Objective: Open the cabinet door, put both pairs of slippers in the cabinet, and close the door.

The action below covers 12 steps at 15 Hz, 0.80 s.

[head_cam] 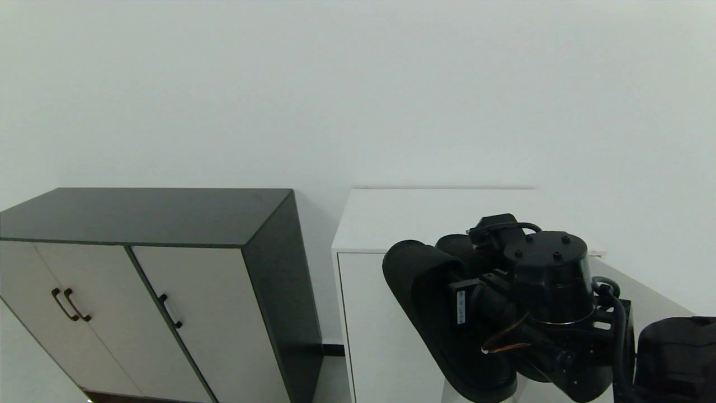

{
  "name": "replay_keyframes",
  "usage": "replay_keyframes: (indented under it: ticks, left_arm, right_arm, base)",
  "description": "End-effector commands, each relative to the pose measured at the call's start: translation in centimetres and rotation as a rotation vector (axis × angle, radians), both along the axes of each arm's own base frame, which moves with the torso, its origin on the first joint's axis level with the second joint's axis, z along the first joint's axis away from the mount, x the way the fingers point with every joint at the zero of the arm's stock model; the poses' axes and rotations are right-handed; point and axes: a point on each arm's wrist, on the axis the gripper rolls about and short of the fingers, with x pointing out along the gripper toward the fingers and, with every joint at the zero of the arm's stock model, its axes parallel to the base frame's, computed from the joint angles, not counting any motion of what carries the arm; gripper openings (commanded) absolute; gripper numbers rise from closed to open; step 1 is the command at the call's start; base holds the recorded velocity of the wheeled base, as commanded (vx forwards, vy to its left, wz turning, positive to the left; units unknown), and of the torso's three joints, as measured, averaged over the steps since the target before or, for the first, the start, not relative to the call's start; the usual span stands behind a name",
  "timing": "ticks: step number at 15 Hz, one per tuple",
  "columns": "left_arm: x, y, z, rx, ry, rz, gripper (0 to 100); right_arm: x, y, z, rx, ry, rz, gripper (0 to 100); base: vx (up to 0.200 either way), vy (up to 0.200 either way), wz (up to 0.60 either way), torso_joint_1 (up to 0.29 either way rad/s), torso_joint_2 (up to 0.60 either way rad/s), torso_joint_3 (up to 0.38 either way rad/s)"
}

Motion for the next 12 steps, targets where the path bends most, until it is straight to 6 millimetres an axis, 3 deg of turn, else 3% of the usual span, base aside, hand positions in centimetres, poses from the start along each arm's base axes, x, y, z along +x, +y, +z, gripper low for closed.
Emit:
replay_keyframes:
  ticks: [1, 12]
  left_arm:
    - [0.00, 0.00, 0.00, 0.000, 0.000, 0.000, 0]
    - [0.00, 0.00, 0.00, -0.002, 0.000, 0.000, 0]
  right_arm:
    - [0.03, 0.03, -0.37, -0.010, 0.008, 0.000, 0]
    - [-0.06, -0.07, -0.62, -0.008, 0.004, 0.000, 0]
  base:
    - [0.000, 0.000, 0.00, 0.000, 0.00, 0.000]
    - [0.000, 0.000, 0.00, 0.000, 0.00, 0.000]
